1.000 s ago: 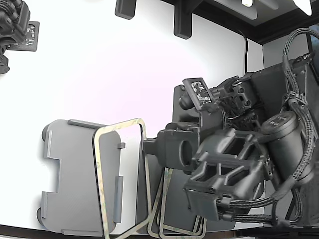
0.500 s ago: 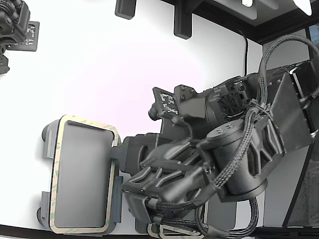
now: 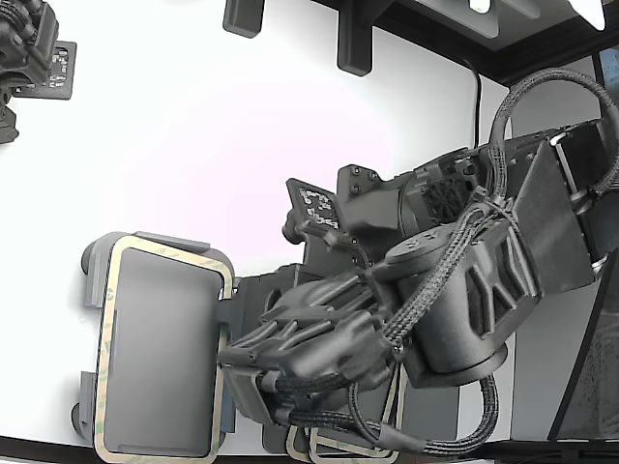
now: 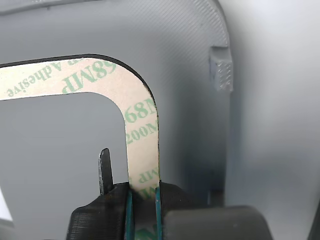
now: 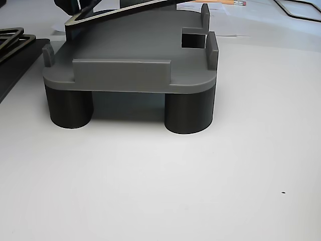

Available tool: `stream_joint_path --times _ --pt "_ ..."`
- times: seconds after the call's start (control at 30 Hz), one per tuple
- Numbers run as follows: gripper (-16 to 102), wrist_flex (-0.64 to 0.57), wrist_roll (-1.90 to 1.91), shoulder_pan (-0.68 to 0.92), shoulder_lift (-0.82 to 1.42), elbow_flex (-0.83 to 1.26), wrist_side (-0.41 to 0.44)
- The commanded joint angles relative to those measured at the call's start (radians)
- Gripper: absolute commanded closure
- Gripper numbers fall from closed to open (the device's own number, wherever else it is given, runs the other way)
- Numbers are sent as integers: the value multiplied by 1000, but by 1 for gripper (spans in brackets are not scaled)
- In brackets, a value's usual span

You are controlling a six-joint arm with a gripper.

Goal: Move top rectangular frame to the holder.

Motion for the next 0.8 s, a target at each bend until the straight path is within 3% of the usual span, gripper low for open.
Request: stream_joint_path --times 0.0,0.77 --pt "97 9 -9 -20 17 -20 -9" --pt "97 11 -46 -34 23 32 -23"
